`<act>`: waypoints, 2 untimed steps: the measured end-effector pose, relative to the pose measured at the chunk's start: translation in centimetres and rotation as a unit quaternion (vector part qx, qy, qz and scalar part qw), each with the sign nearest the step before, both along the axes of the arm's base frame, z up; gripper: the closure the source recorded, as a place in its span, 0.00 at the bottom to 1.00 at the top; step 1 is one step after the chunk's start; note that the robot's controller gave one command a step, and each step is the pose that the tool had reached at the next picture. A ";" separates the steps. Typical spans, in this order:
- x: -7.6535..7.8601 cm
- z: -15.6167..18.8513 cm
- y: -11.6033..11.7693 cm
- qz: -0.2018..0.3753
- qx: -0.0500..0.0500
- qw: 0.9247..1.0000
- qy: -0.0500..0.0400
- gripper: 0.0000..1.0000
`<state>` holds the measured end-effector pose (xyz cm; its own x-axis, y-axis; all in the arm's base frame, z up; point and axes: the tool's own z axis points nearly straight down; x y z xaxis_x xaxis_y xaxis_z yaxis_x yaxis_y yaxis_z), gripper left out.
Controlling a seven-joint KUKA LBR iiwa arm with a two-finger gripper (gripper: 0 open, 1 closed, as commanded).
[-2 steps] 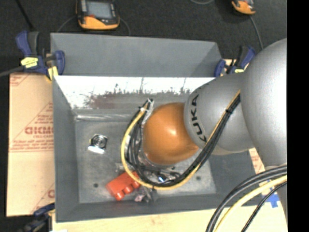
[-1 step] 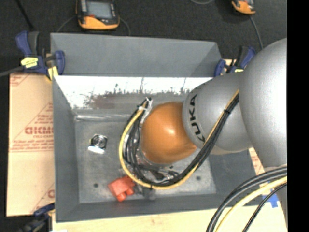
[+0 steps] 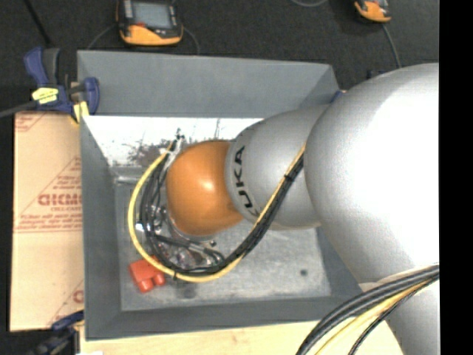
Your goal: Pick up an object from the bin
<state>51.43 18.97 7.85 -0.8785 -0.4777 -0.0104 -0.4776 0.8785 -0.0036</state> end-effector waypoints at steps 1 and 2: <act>0.9 9.4 -0.3 0.006 0.001 1.000 0.000 1.00; 2.0 16.6 -0.6 -0.010 0.001 1.000 -0.001 1.00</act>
Offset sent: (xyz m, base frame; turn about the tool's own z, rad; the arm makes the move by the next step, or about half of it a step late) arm 0.0061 -0.0027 0.0888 -0.0144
